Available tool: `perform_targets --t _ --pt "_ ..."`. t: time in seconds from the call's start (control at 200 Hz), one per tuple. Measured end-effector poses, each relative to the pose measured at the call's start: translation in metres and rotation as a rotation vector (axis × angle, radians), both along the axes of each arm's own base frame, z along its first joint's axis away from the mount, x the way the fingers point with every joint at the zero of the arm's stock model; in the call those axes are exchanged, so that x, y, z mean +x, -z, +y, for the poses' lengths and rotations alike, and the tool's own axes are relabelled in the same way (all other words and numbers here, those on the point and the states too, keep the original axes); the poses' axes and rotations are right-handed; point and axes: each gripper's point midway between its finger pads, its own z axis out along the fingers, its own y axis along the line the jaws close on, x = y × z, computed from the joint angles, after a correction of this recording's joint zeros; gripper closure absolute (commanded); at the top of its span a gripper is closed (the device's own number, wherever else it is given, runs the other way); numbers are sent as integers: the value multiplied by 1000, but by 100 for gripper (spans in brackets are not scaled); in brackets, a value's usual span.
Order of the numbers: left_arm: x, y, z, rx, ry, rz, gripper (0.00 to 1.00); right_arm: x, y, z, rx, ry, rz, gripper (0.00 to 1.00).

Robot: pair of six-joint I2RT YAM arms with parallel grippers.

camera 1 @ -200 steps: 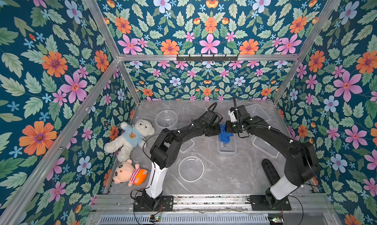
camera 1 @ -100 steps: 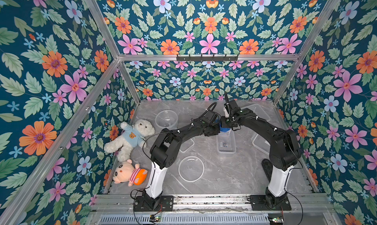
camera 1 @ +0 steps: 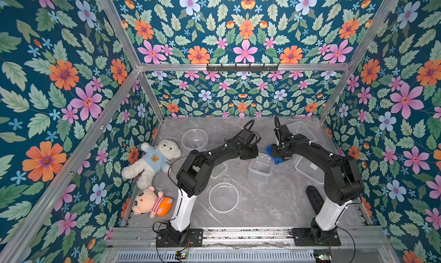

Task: Wipe the insides of the lunch boxes
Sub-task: Wipe the dirt inside the lunch box.

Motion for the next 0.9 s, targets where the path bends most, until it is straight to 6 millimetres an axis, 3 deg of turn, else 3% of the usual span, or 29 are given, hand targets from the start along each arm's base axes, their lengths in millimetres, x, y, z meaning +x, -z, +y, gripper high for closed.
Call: perform_targets --t 0.15,0.25,0.35,0.615,0.75,0.895 --pt "0 1 2 3 -4 0 83 -10 -16 -4 2 -5 -27 100" --pt "-1 -2 2 -1 -7 -1 83 -16 -38 -6 21 -4 -69 100" --pt "0 -11 3 -9 -13 -13 83 -17 -58 -4 53 -8 -120 100" --pt "5 -35 6 -48 -57 -67 83 -8 -87 -2 72 4 -172 100" --pt "7 -32 6 -49 -67 -64 83 3 -79 3 63 2 -144 100" --pt "8 -16 4 -37 -76 -42 83 3 -38 13 50 -22 -39 100"
